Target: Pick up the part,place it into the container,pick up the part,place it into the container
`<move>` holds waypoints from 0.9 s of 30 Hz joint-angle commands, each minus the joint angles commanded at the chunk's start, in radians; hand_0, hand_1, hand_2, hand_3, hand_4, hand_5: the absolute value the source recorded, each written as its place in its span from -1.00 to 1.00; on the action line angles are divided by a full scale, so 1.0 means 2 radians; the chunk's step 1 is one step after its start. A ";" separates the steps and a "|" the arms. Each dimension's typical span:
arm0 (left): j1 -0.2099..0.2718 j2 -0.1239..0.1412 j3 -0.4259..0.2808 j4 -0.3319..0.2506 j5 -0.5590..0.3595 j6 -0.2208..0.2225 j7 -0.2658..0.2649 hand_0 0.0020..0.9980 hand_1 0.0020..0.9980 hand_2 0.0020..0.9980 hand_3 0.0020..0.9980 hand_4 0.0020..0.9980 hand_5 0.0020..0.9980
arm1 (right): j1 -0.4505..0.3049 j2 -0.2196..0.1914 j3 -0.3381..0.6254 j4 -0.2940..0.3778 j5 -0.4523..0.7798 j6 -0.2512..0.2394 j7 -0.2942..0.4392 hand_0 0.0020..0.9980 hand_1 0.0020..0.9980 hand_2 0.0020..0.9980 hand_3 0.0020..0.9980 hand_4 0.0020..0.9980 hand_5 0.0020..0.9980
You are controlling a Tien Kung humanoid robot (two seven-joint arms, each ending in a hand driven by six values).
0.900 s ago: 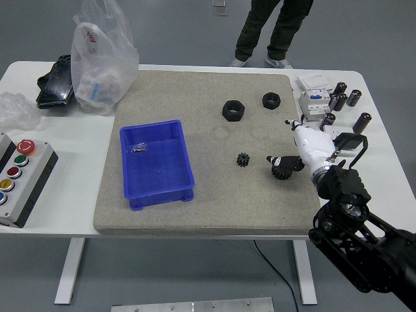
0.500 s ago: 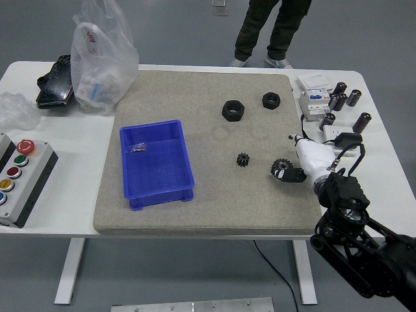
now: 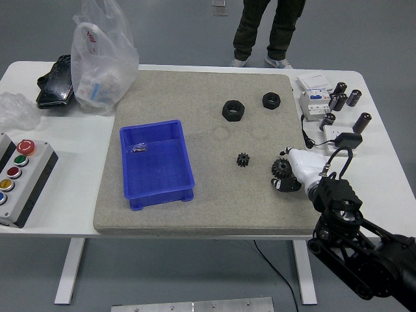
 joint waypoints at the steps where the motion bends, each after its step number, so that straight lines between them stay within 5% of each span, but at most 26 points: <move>1: 0.000 0.000 0.000 0.000 0.000 0.000 0.000 0.68 0.56 0.58 0.75 0.72 0.02 | 0.000 0.000 0.000 0.000 -0.001 -0.001 0.000 -0.38 -0.45 0.00 0.08 -0.65 -0.63; 6: 0.000 0.000 0.000 0.000 0.000 0.000 -0.001 0.68 0.56 0.58 0.75 0.72 0.02 | 0.000 0.000 -0.001 -0.001 -0.005 -0.009 0.000 -0.38 -0.45 0.00 0.08 -0.65 -0.63; 7: -0.001 0.000 0.000 0.000 0.000 0.000 -0.002 0.68 0.56 0.57 0.75 0.72 0.02 | 0.000 0.000 -0.001 -0.001 -0.005 -0.009 0.000 -0.49 -0.52 -0.17 -0.09 -0.89 -1.00; 19: 0.000 0.000 -0.001 0.000 0.000 0.002 -0.002 0.68 0.56 0.57 0.75 0.72 0.02 | 0.014 -0.007 -0.004 0.002 -0.008 -0.031 0.000 -0.52 -0.55 -0.33 -0.21 -0.83 -1.00; 27: -0.001 0.000 0.000 0.000 0.001 0.002 -0.001 0.68 0.56 0.57 0.75 0.71 0.02 | 0.075 -0.013 -0.045 0.013 -0.006 -0.039 0.000 -0.53 -0.55 -0.35 -0.23 -0.83 -1.00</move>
